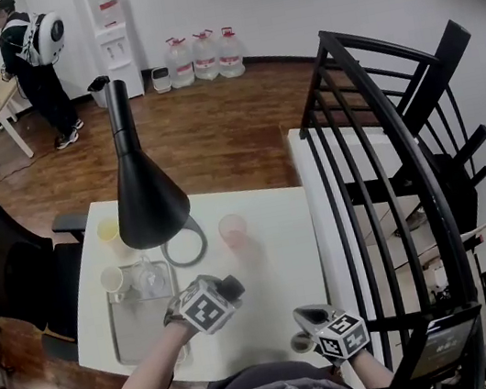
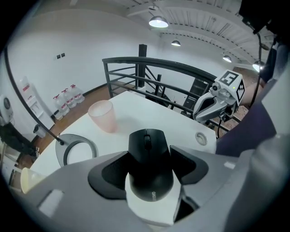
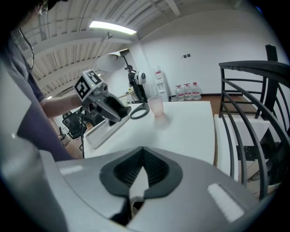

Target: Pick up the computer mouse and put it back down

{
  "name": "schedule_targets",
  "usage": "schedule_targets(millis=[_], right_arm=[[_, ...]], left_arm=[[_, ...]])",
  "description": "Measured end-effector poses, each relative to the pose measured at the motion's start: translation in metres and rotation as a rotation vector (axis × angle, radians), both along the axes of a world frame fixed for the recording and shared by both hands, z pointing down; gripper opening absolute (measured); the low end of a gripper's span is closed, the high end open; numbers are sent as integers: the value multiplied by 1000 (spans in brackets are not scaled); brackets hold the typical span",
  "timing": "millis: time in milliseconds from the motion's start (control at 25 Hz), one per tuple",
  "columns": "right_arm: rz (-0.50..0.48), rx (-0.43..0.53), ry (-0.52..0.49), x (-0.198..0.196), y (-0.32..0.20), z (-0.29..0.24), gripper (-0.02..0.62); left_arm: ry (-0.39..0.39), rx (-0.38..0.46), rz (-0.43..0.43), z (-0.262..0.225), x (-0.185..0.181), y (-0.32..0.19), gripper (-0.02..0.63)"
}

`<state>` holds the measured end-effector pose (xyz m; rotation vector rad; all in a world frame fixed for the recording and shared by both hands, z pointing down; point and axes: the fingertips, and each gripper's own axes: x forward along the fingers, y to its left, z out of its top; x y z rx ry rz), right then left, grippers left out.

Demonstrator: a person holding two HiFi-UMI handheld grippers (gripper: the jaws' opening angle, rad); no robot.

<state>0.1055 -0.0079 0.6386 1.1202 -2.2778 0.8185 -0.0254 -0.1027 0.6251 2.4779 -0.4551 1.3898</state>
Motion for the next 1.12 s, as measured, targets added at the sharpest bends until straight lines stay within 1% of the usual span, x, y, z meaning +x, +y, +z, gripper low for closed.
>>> schedule_targets(millis=[240,400,640,800,920,1040,1120], right_arm=[[9,-3,0,2,-1,0,2],[13,-9,3,3,1,1,3],[8,-9,1,1,-5,2,3],[9,-12,0,1,-5,3,3],[7,-13,1,1,-3,3,3],[7,-13,3,1,-4,3,3],[8,-12,4,0,-4,3,2]], left_arm=[[-56,-67,-14,38,-5,3,302],[-76,-73,-24,53,-8,4,302],[-91,-106,-31,76,-7,4,304],[-106,-108,-30,84,-6,7,304],[-105,-141,-22,95,-3,17,305],[-122,-112,-19,98,-5,11,307],[-114,-143,-17,106,-3,17,307]])
